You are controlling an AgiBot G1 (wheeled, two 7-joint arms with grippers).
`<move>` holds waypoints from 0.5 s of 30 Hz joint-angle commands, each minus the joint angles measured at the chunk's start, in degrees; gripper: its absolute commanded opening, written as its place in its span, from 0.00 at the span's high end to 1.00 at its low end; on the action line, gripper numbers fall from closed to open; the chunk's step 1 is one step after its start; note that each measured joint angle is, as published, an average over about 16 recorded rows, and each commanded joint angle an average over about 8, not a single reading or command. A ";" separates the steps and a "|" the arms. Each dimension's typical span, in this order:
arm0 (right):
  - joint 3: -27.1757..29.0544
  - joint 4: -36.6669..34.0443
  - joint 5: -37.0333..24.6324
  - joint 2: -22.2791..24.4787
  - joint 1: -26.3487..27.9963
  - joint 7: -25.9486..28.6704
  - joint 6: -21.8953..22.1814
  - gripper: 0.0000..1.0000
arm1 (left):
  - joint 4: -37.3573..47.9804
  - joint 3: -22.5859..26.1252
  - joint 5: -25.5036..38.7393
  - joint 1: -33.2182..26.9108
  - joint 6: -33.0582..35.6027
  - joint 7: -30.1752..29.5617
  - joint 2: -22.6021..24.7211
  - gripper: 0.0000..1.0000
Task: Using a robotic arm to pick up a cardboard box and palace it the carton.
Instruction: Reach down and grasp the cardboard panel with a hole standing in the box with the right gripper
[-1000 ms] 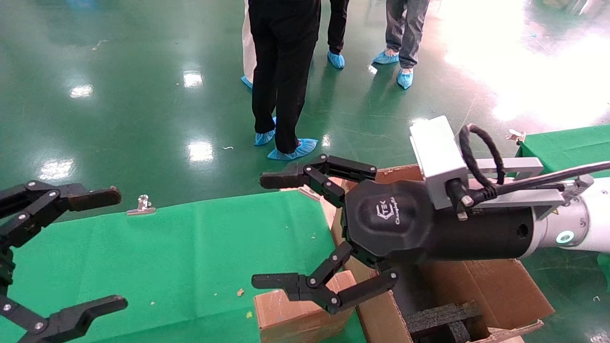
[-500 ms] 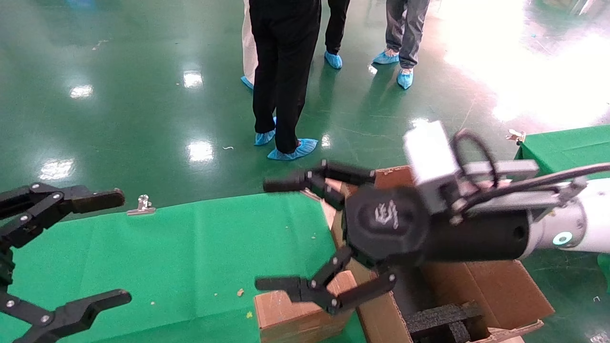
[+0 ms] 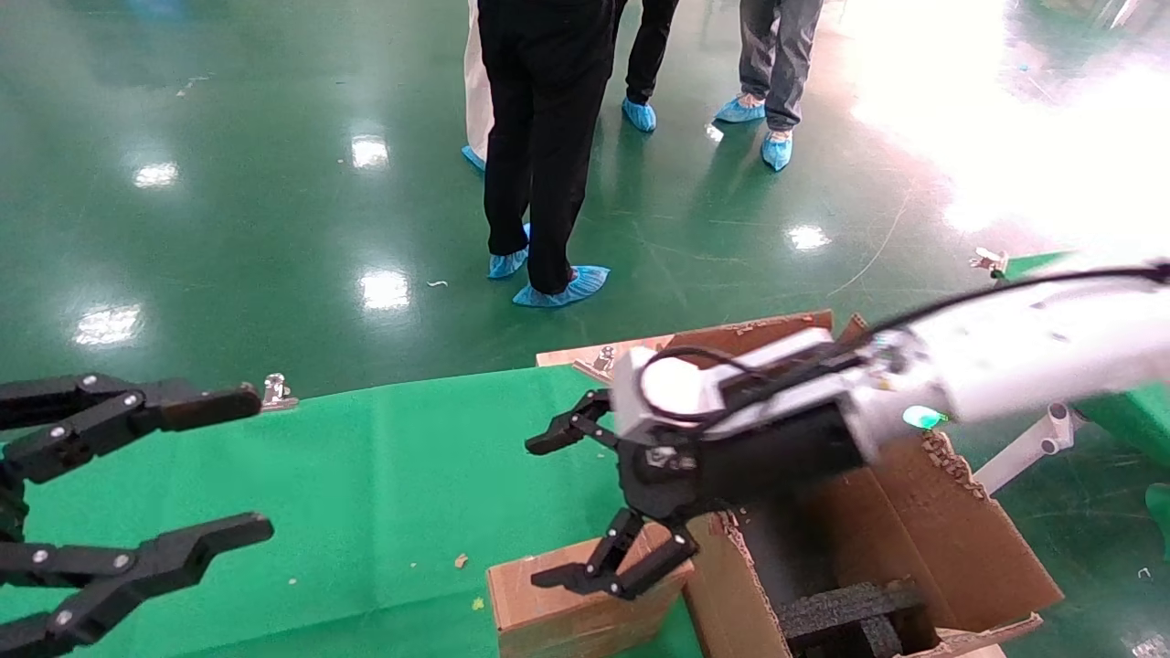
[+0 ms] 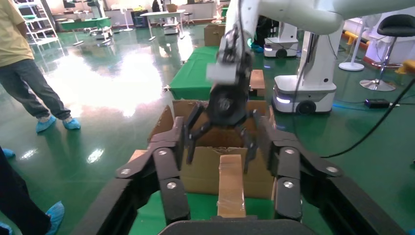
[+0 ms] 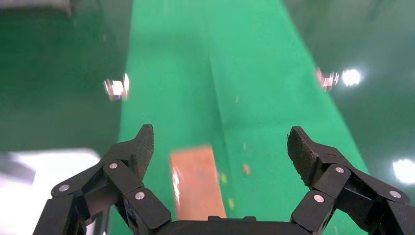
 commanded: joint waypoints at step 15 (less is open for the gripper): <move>-20.68 -11.82 -7.84 -9.73 12.35 -6.30 -0.21 0.00 | 0.00 0.07 -0.05 -0.02 -0.03 0.03 -0.03 1.00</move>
